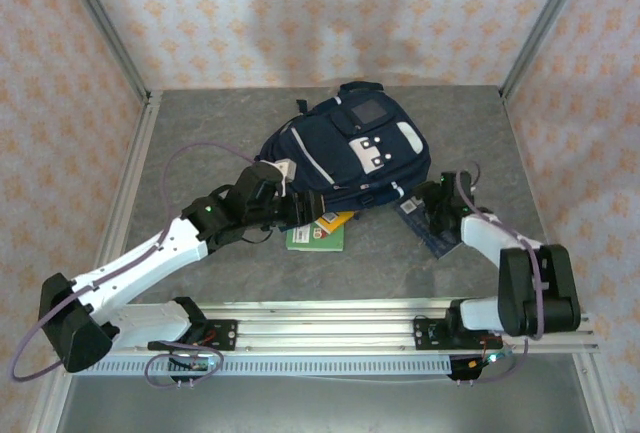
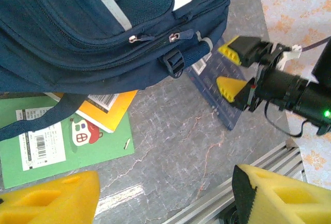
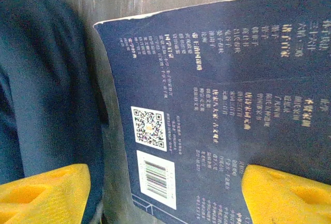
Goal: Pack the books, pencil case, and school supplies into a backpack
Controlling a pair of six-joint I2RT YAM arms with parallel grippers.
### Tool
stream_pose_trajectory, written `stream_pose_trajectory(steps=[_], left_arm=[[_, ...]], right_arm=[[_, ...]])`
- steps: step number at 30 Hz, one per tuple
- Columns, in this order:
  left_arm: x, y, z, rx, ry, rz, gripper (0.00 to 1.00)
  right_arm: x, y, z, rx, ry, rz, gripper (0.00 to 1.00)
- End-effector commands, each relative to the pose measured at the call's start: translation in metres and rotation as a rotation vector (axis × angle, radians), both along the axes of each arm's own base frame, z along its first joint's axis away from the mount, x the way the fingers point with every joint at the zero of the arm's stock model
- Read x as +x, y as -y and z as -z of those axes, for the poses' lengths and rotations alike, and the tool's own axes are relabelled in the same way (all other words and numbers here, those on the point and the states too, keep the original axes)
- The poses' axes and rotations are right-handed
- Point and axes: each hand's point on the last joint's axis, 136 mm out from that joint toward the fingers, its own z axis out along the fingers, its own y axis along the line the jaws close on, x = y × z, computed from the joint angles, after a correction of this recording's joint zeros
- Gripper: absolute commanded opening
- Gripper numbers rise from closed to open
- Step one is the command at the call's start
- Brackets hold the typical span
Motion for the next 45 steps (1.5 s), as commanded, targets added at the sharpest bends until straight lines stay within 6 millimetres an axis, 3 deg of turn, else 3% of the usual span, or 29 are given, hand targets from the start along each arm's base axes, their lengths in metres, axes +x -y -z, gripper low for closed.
stream_pose_trajectory(steps=[1, 6, 14, 16, 18, 20, 23, 27, 30, 32, 34, 38, 45], left_arm=[[0.001, -0.004, -0.001, 0.018, 0.023, -0.014, 0.69], [0.005, 0.005, 0.014, 0.014, -0.012, -0.008, 0.67], [0.007, 0.012, 0.032, 0.023, -0.042, 0.001, 0.65], [0.006, 0.012, 0.036, 0.030, -0.047, 0.002, 0.64], [0.005, 0.013, 0.041, 0.043, -0.053, 0.008, 0.63], [0.001, 0.017, 0.045, 0.055, -0.057, 0.033, 0.61], [-0.006, 0.027, 0.054, 0.105, -0.066, 0.092, 0.57], [-0.012, 0.045, 0.076, 0.156, -0.091, 0.157, 0.43], [-0.013, 0.062, 0.095, 0.198, -0.107, 0.203, 0.32], [-0.014, 0.072, 0.109, 0.229, -0.124, 0.235, 0.26], [-0.016, 0.080, 0.122, 0.259, -0.140, 0.262, 0.22], [-0.017, 0.087, 0.143, 0.276, -0.170, 0.279, 0.18], [-0.015, 0.083, 0.165, 0.333, -0.190, 0.281, 0.17]], right_arm=[[-0.062, -0.016, 0.038, -0.030, -0.209, -0.037, 0.78], [-0.063, -0.066, 0.033, -0.047, -0.120, -0.198, 0.76], [-0.055, -0.167, 0.022, -0.002, -0.021, -0.504, 0.74], [-0.058, -0.198, 0.011, 0.028, 0.013, -0.618, 0.71], [-0.063, -0.213, -0.003, 0.005, 0.030, -0.714, 0.71], [-0.068, -0.207, -0.018, -0.058, 0.044, -0.780, 0.69], [-0.073, -0.177, -0.043, -0.187, 0.102, -0.805, 0.62], [-0.074, -0.132, -0.063, -0.321, 0.127, -0.771, 0.50], [-0.067, -0.090, -0.051, -0.415, 0.042, -0.720, 0.47], [-0.064, -0.078, -0.040, -0.422, 0.000, -0.715, 0.48], [-0.063, -0.065, -0.019, -0.442, -0.083, -0.715, 0.55], [-0.057, -0.054, 0.001, -0.455, -0.158, -0.713, 0.65], [-0.063, -0.089, 0.024, -0.281, -0.192, -0.839, 0.69]])
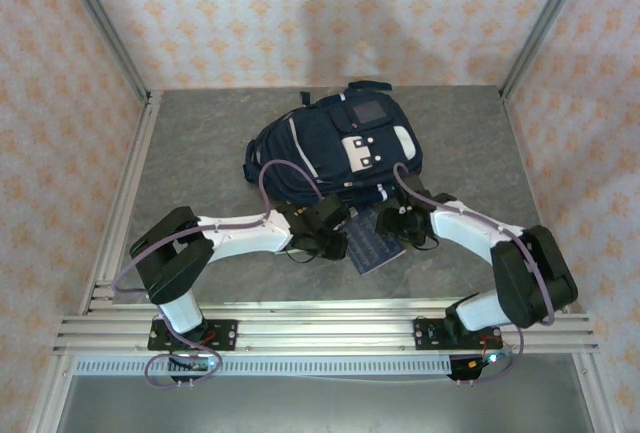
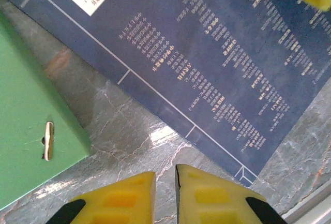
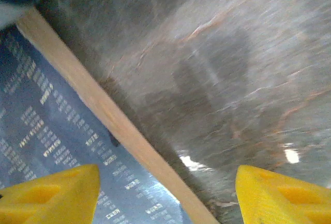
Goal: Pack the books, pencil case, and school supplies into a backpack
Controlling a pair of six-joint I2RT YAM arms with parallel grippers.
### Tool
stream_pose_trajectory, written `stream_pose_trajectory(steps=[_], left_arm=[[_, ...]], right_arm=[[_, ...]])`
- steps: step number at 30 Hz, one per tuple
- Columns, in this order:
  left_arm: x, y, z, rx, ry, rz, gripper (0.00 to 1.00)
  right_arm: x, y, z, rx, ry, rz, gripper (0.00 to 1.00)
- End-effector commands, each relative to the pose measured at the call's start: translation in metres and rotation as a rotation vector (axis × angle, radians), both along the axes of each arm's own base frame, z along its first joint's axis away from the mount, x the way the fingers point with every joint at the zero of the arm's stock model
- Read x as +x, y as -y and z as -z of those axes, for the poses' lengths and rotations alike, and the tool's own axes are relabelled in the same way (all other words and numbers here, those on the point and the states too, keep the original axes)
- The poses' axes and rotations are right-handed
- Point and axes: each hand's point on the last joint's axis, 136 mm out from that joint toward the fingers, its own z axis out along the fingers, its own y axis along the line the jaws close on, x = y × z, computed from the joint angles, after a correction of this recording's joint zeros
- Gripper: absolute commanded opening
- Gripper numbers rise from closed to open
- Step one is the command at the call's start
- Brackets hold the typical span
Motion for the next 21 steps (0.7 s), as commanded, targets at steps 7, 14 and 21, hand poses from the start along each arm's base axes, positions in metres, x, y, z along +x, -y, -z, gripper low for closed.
stream_pose_trajectory(steps=[7, 14, 21], left_arm=[[0.010, -0.009, 0.009, 0.069, 0.050, 0.003, 0.16], [0.014, -0.034, 0.018, 0.100, 0.042, -0.029, 0.15], [0.014, -0.045, 0.026, 0.135, 0.035, -0.028, 0.14]], right_arm=[[-0.031, -0.042, 0.008, 0.228, -0.109, -0.110, 0.66], [-0.061, -0.065, -0.005, 0.271, -0.121, -0.218, 0.62], [-0.068, -0.073, -0.011, 0.322, -0.126, -0.231, 0.60]])
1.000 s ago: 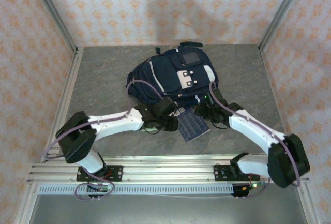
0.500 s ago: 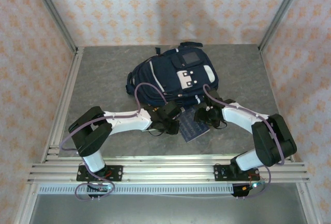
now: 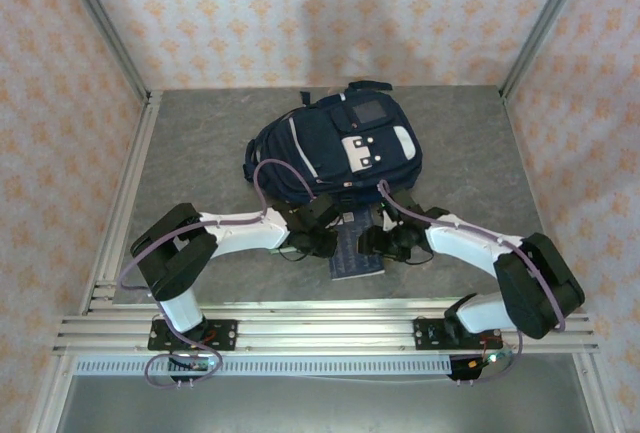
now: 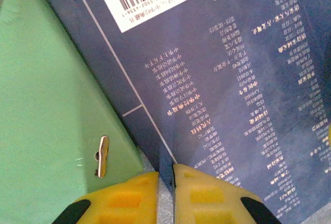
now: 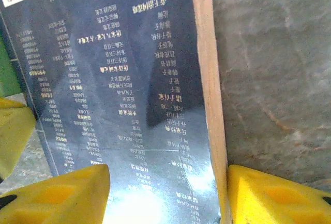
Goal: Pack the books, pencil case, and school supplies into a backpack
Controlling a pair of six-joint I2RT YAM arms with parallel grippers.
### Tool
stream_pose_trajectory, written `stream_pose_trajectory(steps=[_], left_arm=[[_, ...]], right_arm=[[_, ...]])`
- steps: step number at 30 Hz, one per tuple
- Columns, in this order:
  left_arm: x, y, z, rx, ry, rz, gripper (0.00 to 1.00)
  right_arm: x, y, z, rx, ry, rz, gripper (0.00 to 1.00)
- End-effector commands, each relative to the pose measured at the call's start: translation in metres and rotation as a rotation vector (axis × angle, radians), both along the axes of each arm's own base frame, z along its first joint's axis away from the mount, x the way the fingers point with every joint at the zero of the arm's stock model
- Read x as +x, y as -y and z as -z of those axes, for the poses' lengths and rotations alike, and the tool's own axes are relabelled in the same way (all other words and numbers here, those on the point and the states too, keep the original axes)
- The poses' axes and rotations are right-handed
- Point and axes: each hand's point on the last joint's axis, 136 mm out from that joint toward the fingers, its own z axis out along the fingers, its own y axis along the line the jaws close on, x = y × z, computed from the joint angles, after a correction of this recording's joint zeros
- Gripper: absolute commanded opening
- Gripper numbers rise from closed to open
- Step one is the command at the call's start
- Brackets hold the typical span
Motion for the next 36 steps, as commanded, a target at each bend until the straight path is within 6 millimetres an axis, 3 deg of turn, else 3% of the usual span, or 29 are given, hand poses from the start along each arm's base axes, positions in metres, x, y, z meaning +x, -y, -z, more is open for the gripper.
stream_pose_trajectory(steps=[1, 7, 18, 27, 30, 36], left_arm=[[0.002, -0.018, 0.008, 0.065, 0.022, -0.002, 0.14], [0.000, -0.020, 0.017, 0.065, 0.001, -0.001, 0.11], [-0.002, -0.022, 0.018, 0.067, 0.002, 0.004, 0.09], [-0.003, -0.025, 0.014, 0.064, 0.010, 0.004, 0.09], [-0.004, -0.028, 0.013, 0.065, 0.012, 0.002, 0.09], [-0.003, -0.033, 0.011, 0.059, 0.008, -0.009, 0.09]], right_arm=[[-0.012, -0.015, -0.006, 0.100, -0.055, -0.016, 0.60], [0.000, -0.029, -0.010, 0.152, -0.069, 0.015, 0.58], [0.007, -0.038, -0.055, 0.260, -0.009, 0.059, 0.50], [0.017, -0.064, -0.086, 0.488, 0.006, 0.101, 0.58], [0.022, -0.066, -0.084, 0.493, 0.009, 0.108, 0.63], [0.022, -0.061, -0.053, 0.384, -0.036, 0.094, 0.68]])
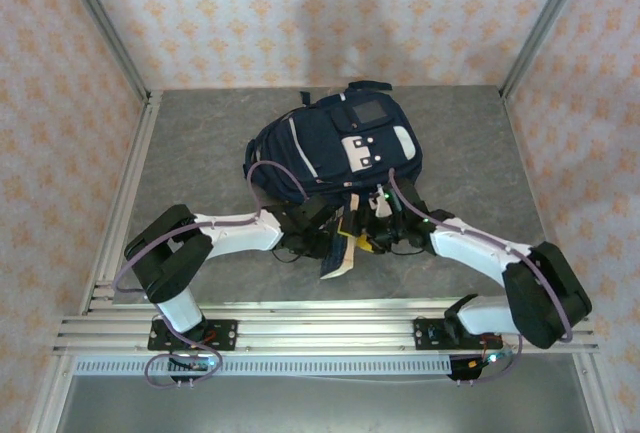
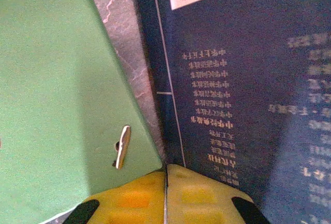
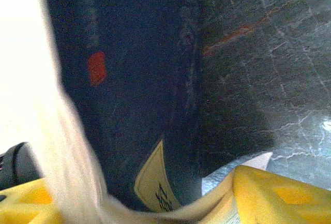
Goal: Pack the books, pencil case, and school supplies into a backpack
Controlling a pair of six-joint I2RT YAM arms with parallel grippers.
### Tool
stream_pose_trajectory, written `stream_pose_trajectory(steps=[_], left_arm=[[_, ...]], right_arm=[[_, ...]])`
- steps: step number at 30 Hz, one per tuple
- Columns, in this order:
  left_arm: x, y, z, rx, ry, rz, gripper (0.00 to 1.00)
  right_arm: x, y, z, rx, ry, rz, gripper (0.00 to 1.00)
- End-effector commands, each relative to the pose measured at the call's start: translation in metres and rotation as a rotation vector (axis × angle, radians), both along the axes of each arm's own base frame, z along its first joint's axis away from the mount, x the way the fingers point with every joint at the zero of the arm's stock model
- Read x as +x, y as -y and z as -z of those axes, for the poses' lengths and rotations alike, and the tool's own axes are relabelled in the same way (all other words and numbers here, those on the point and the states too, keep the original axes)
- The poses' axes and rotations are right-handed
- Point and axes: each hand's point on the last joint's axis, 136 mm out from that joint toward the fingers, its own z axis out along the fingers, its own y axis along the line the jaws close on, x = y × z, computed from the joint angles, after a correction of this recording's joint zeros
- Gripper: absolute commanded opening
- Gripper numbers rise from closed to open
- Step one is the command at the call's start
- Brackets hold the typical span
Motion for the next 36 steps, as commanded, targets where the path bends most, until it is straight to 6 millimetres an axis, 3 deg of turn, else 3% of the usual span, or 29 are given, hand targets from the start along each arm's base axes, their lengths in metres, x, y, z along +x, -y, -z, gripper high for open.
stream_pose_trajectory(steps=[1, 10, 15, 21, 27, 33, 36], left_arm=[[-0.001, -0.017, 0.004, 0.045, 0.006, -0.006, 0.09], [-0.001, -0.015, 0.008, 0.027, -0.008, -0.008, 0.09], [-0.003, -0.014, 0.012, 0.023, -0.023, -0.007, 0.09], [-0.003, -0.013, 0.013, 0.012, -0.029, -0.011, 0.09], [0.000, -0.019, 0.002, -0.032, -0.024, -0.042, 0.09], [0.001, -0.022, -0.021, -0.111, -0.014, -0.078, 0.09], [0.001, -0.024, -0.040, -0.140, 0.013, -0.091, 0.12]], right_arm=[[0.003, 0.000, 0.009, -0.056, 0.020, -0.034, 0.68], [0.012, -0.002, 0.021, -0.148, 0.089, -0.166, 0.70], [0.025, -0.002, 0.015, -0.201, 0.175, -0.223, 0.70], [0.030, -0.021, -0.003, -0.082, 0.203, -0.221, 0.66], [0.026, -0.012, -0.005, -0.085, 0.189, -0.156, 0.50], [0.021, 0.004, 0.001, -0.124, 0.150, -0.076, 0.15], [0.020, 0.013, -0.009, -0.116, 0.162, -0.016, 0.05]])
